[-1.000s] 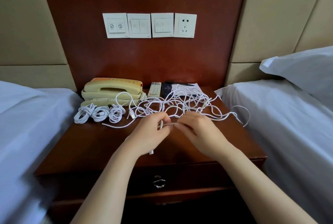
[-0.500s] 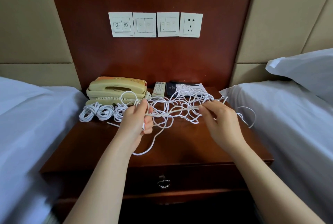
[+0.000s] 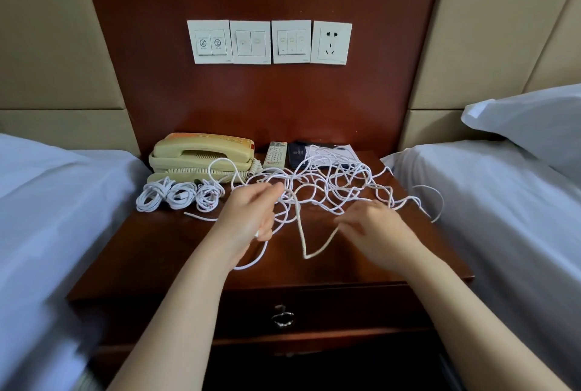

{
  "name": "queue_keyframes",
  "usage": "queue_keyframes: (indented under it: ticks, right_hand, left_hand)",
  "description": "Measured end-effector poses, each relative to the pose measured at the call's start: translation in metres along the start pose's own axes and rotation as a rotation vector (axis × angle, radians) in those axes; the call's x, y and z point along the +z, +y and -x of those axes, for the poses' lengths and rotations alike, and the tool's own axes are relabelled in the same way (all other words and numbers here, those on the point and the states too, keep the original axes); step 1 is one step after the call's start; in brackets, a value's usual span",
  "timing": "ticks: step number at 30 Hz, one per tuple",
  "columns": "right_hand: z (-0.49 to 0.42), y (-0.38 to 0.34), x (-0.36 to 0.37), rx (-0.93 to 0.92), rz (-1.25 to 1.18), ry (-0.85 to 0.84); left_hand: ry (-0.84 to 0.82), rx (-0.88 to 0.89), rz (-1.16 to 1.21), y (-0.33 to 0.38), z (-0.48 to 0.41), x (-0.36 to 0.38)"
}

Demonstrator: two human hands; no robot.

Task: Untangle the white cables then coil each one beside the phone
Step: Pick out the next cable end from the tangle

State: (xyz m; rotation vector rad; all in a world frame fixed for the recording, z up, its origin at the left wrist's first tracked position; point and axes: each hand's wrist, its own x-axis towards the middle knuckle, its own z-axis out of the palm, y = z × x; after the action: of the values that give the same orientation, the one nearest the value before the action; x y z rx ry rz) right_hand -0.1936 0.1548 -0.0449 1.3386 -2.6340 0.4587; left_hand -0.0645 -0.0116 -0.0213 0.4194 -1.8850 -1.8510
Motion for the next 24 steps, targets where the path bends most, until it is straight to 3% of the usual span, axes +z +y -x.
queue_keyframes:
  ticks: [2,5,8,11,14,16,18,21,24]
  right_hand:
    - [0.0,-0.012,0.002,-0.146,0.014,-0.076]
    - [0.003,-0.032,0.003,-0.325,-0.432,-0.16]
    - [0.007,-0.042,-0.002,-0.216,-0.982,-0.301]
    - [0.007,-0.044,-0.004,-0.167,-1.242,-0.301]
    - [0.004,-0.038,-0.002,-0.155,-1.274,-0.206]
    - [0.002,-0.034,-0.002,-0.121,-1.263,-0.083]
    - [-0.002,-0.03,-0.003,-0.075,-1.219,0.051]
    - [-0.006,-0.026,-0.001,-0.049,-1.024,0.196]
    - [-0.01,-0.023,0.007,-0.067,-0.807,0.274]
  left_hand:
    - [0.019,0.082,-0.066,-0.003,-0.002,0.007]
    - [0.074,0.24,-0.246,-0.006,-0.004,0.013]
    - [0.159,0.333,-0.369,-0.009,-0.006,0.014]
    - [0.175,0.332,-0.404,-0.011,-0.007,0.012]
    - [0.076,0.151,-0.233,-0.01,-0.003,0.012]
    - [-0.108,-0.066,0.084,-0.006,0.001,0.01]
    - [-0.289,-0.223,0.243,-0.003,0.004,0.005]
    - [-0.46,-0.32,0.354,0.001,0.009,0.002]
    - [-0.503,-0.319,0.486,0.004,0.012,0.005]
